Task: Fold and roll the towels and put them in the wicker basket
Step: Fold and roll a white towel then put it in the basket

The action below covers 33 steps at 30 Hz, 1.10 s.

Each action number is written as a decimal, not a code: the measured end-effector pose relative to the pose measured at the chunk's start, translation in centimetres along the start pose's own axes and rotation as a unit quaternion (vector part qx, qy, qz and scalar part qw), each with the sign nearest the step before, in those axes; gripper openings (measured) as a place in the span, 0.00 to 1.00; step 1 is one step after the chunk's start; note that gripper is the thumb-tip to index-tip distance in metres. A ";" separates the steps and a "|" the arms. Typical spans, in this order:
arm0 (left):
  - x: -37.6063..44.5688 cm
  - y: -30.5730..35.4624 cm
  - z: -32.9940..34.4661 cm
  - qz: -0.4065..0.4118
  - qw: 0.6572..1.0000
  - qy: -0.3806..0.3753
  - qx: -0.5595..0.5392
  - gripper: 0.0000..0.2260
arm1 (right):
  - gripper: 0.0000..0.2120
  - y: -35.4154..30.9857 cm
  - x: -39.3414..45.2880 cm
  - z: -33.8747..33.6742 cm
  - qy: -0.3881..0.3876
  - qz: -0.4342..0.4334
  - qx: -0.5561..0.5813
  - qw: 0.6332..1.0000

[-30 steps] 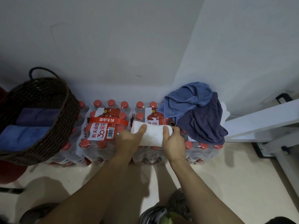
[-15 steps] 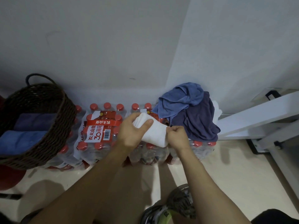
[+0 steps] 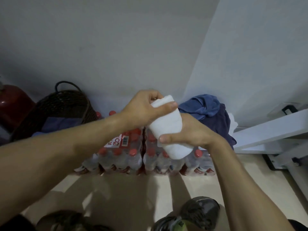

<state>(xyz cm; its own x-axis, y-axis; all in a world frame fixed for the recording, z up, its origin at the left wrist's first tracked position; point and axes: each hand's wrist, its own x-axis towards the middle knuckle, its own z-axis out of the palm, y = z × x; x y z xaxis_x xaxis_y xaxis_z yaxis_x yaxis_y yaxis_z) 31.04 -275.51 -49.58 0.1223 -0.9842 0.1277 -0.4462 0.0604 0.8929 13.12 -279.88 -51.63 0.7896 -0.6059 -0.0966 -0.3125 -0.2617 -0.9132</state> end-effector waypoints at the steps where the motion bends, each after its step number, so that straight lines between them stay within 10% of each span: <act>1: -0.1 0.1 -1.4 0.007 1.000 -0.001 0.026 0.16 | 0.23 -0.3 0.4 0.6 -0.009 0.008 -0.013 1.000; 14: -2.3 -10.1 -17.9 -0.051 0.994 0.000 0.098 0.12 | 0.20 -7.2 15.4 9.0 -0.069 0.067 -0.187 0.978; 20: -0.5 -15.8 -26.1 -0.139 0.975 0.044 0.165 0.16 | 0.22 -9.3 23.7 11.6 -0.184 0.142 -0.070 0.970; 33: -0.5 -26.4 -29.5 -0.214 0.951 0.178 0.137 0.10 | 0.23 -7.5 34.2 20.4 -0.060 -0.014 -0.392 0.918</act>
<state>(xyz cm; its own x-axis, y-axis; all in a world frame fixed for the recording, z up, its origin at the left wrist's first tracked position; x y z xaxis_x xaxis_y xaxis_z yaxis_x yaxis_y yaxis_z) 68.92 -271.71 -60.48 0.6147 -0.7877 -0.0406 -0.4968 -0.4266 0.7558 53.20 -283.28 -56.19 0.8412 -0.5153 -0.1638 -0.5376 -0.7646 -0.3556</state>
